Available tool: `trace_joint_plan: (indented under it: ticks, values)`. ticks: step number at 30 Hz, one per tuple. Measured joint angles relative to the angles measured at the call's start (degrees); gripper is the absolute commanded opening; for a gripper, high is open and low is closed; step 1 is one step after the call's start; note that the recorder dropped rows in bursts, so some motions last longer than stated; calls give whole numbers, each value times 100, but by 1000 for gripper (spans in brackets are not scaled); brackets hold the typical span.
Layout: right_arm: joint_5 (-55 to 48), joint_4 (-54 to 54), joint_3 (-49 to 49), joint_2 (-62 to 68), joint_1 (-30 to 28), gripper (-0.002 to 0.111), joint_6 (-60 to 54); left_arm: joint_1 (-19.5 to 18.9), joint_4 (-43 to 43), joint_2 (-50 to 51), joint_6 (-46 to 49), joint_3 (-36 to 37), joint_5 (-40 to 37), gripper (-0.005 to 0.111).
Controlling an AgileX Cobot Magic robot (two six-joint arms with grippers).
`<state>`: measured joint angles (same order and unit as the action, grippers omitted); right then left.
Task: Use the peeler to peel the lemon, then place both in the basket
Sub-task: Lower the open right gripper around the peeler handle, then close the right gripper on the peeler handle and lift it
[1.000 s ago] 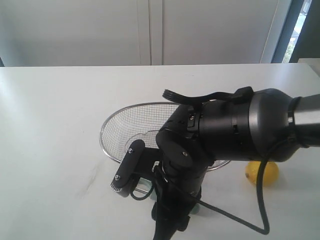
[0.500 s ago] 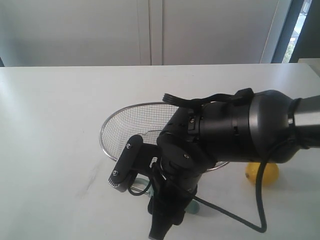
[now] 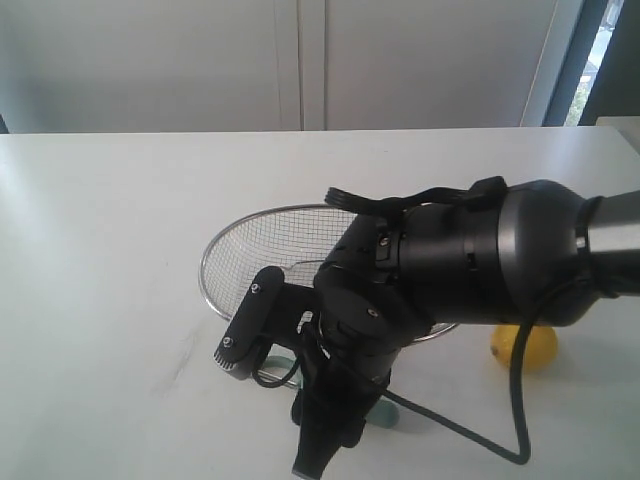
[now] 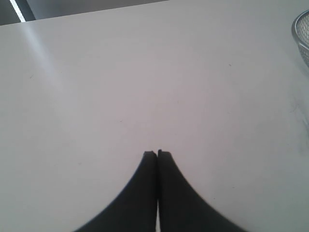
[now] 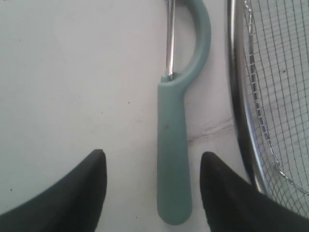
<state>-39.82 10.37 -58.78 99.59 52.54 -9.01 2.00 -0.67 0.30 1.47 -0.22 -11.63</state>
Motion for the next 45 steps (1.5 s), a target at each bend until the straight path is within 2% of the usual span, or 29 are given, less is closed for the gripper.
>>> trace_joint_plan:
  ticks: [15, 27, 43, 45]
  values:
    - [2, 248, 0, 592, 0, 54, 16, 0, 0, 0, 0, 0, 0, 0]
    - [-157, 786, 0, 592, 0, 54, 463, 0, 0, 0, 0, 0, 0, 0]
    - [120, 833, 0, 592, 0, 54, 708, 0, 0, 0, 0, 0, 0, 0]
    - [129, 833, 0, 592, 0, 51, 747, 0, 0, 0, 0, 0, 0, 0]
